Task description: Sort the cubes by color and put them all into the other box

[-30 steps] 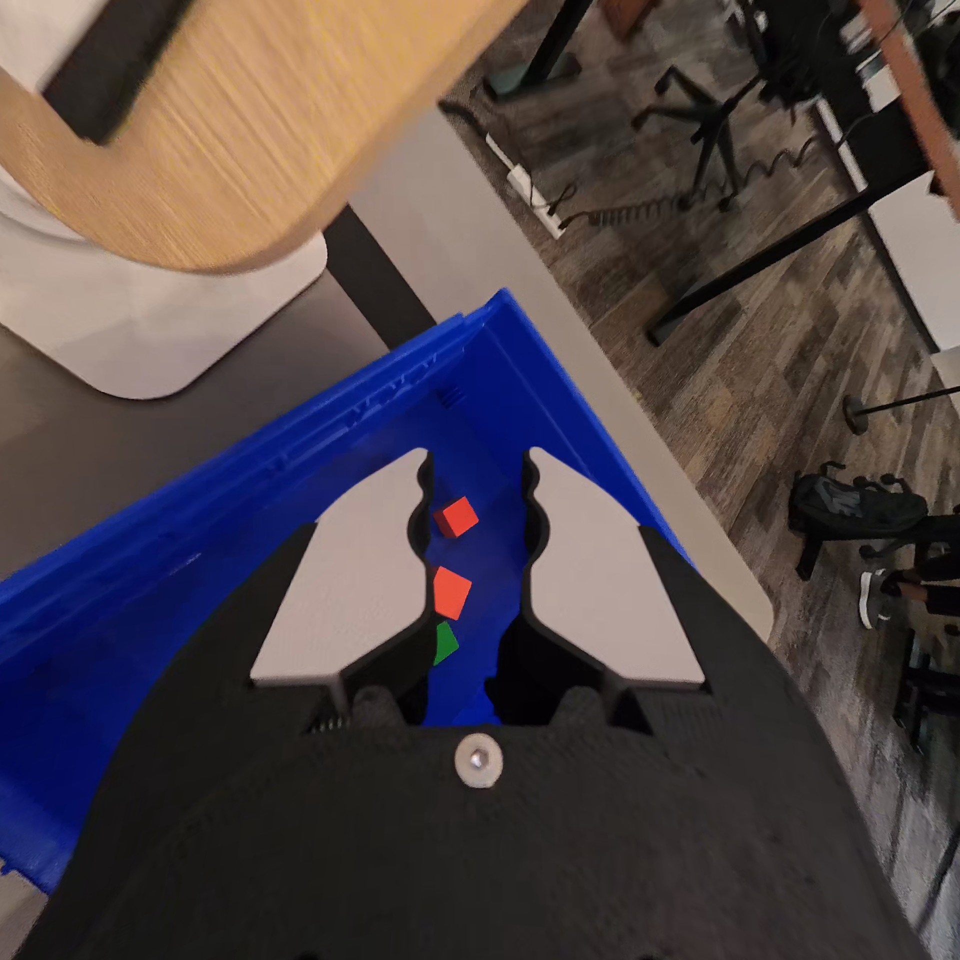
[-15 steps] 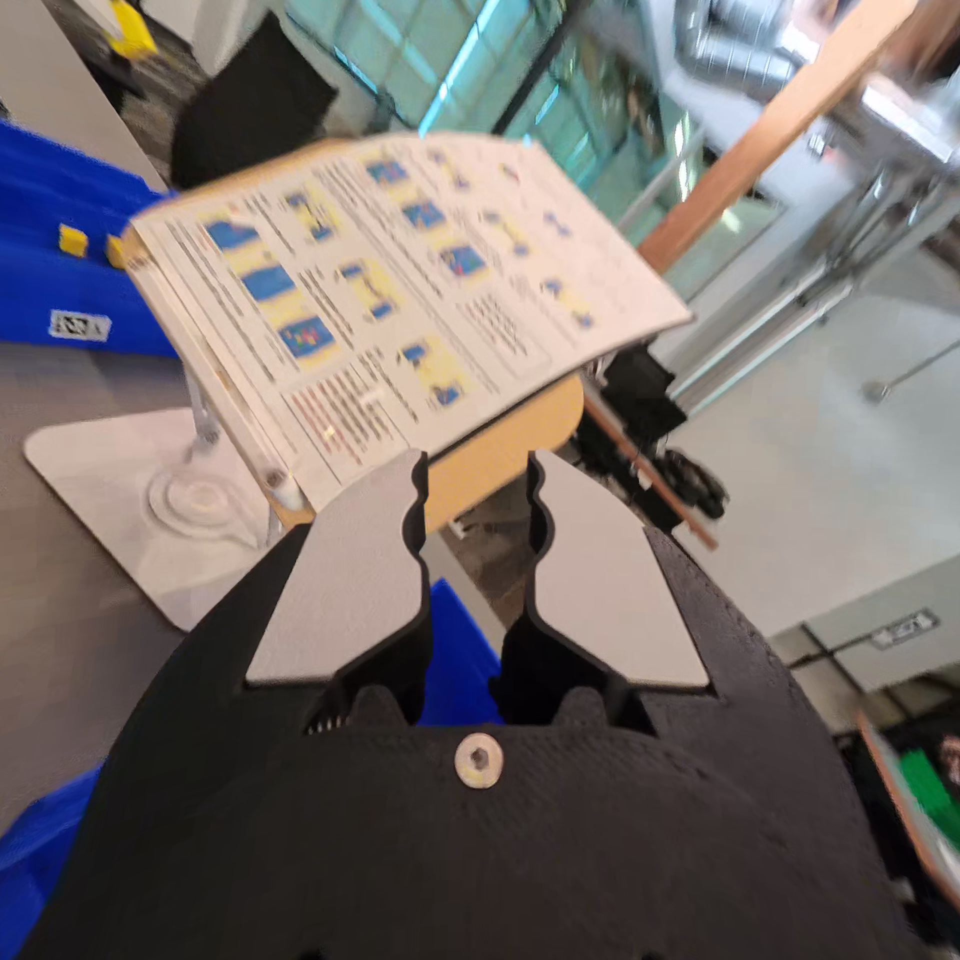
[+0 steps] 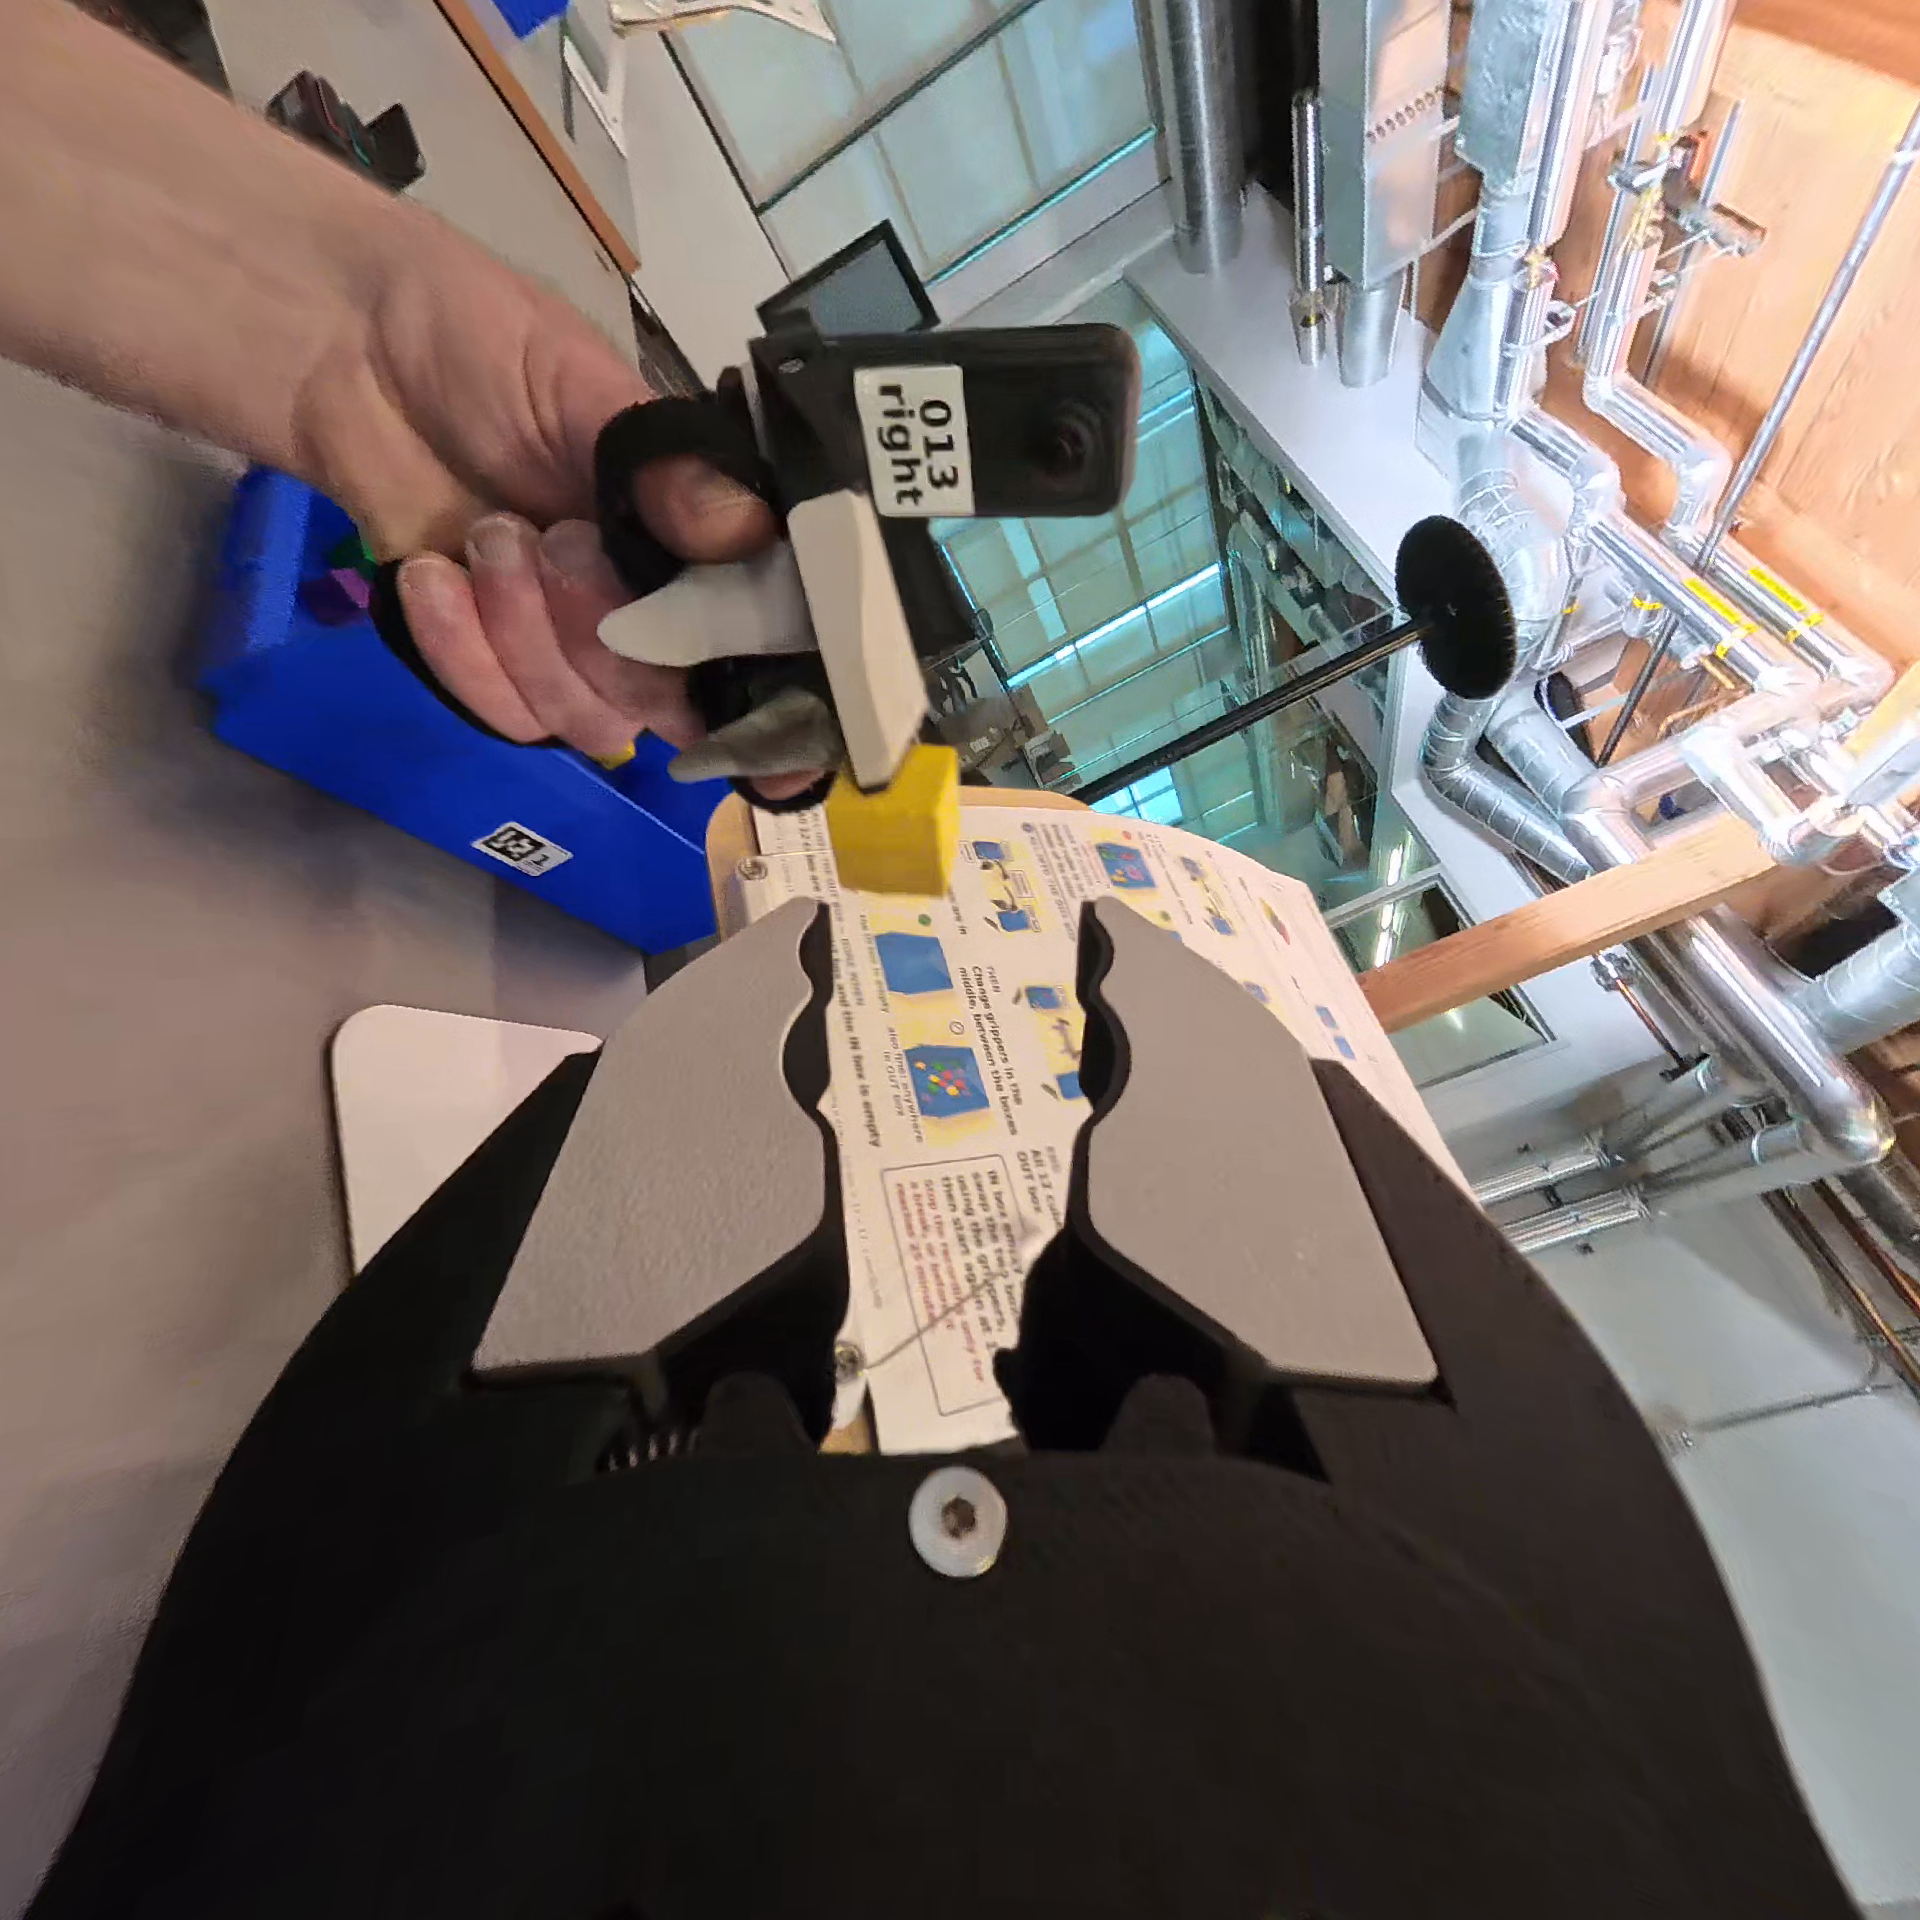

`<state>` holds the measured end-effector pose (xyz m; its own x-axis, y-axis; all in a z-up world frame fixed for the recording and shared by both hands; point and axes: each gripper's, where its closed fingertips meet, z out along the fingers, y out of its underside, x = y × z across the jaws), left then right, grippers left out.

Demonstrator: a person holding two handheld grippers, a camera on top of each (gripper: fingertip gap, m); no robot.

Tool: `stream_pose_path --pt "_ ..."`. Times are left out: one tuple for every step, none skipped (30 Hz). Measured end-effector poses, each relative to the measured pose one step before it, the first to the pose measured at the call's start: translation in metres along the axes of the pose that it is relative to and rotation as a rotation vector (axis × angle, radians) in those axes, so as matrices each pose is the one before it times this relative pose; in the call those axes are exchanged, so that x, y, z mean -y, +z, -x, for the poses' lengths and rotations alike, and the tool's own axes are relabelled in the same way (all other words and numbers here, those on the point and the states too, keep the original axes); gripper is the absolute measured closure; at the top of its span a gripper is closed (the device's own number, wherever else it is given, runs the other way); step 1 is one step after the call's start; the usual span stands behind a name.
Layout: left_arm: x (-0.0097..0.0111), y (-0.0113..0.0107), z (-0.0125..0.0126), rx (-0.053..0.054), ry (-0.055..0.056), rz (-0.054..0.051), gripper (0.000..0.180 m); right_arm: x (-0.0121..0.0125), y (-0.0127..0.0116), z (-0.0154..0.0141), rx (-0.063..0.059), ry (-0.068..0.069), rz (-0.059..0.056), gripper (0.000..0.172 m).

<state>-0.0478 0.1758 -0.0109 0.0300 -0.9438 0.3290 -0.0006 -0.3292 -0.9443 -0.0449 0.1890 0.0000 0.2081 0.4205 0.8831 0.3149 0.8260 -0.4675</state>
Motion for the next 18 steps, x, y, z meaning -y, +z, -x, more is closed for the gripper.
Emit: stream_pose_path --pt "-0.00185 0.00474 -0.00396 -0.0265 -0.0058 -0.0027 0.158 0.00078 0.00301 0.00524 0.0098 -0.0072 0.0012 0.126" --pt "-0.00169 0.00431 -0.00342 -0.0222 -0.0061 -0.0036 0.158 0.00211 0.00208 0.00443 0.0056 -0.0109 -0.0091 0.126" --pt "-0.00090 0.00363 -0.00278 -0.0191 -0.0045 -0.0080 0.158 0.00210 0.00173 0.00417 0.0057 -0.0118 -0.0082 0.128" --pt "-0.00190 0.00335 -0.00320 -0.0252 -0.0078 -0.0006 0.158 0.00065 0.00176 0.00322 0.0026 -0.0132 0.0016 0.130" --pt "-0.00298 0.00313 -0.00192 -0.0185 -0.0082 0.0078 0.158 0.00051 0.00137 0.00182 -0.0046 -0.0142 0.0026 0.133" --pt "-0.00177 0.00242 -0.00077 -0.0099 -0.0050 -0.0001 0.158 0.00032 0.00110 0.00159 -0.0027 -0.0115 0.0009 0.134" --pt "-0.00053 0.00173 -0.00162 -0.0175 -0.0078 -0.0066 0.158 -0.00015 0.00085 0.00154 0.0015 -0.0064 0.0032 0.136" --pt "-0.00089 0.00155 -0.00193 -0.0215 -0.0098 -0.0037 0.158 -0.00038 0.00027 -0.00060 -0.0103 -0.0042 0.0017 0.138" --pt "-0.00049 0.00122 -0.00105 -0.0126 -0.0038 -0.0064 0.158 0.00072 -0.00096 -0.00209 -0.0157 -0.0052 -0.0066 0.145" --pt "0.00010 0.00080 -0.00021 -0.0064 -0.0008 -0.0087 0.158 0.00017 -0.00079 -0.00102 -0.0025 -0.0037 -0.0022 0.146" --pt "-0.00003 0.00042 -0.00013 -0.0060 -0.0036 -0.0037 0.158 -0.00022 -0.00051 0.00003 0.0059 -0.0009 0.0016 0.146" --pt "-0.00022 0.00015 -0.00031 -0.0052 -0.0030 -0.0007 0.158 -0.00004 -0.00027 0.00046 0.0044 -0.0023 0.0014 0.146" --pt "-0.00005 -0.00002 -0.00050 -0.0044 -0.0009 0.0000 0.158 0.00034 -0.00004 0.00007 -0.0011 -0.0039 0.0004 0.146" --pt "-0.00036 -0.00003 -0.00084 -0.0051 -0.0019 0.0018 0.158 0.00079 -0.00024 0.00035 0.0019 0.0004 -0.0023 0.146" --pt "0.00021 -0.00020 -0.00075 -0.0049 -0.0067 -0.0010 0.158 0.00087 -0.00004 0.00059 0.0061 0.0053 -0.0031 0.146" --pt "0.00143 -0.00021 -0.00061 -0.0045 -0.0083 -0.0100 0.158 0.00007 0.00031 -0.00043 -0.0018 0.0037 0.0025 0.146" --pt "0.00163 -0.00014 -0.00133 -0.0086 -0.0064 -0.0116 0.159 0.00110 -0.00053 -0.00102 -0.0074 -0.0032 -0.0045 0.147" --pt "0.00156 -0.00097 -0.00179 -0.0102 -0.0034 -0.0070 0.159 0.00197 -0.00135 -0.00100 -0.0014 0.0002 -0.0104 0.147"
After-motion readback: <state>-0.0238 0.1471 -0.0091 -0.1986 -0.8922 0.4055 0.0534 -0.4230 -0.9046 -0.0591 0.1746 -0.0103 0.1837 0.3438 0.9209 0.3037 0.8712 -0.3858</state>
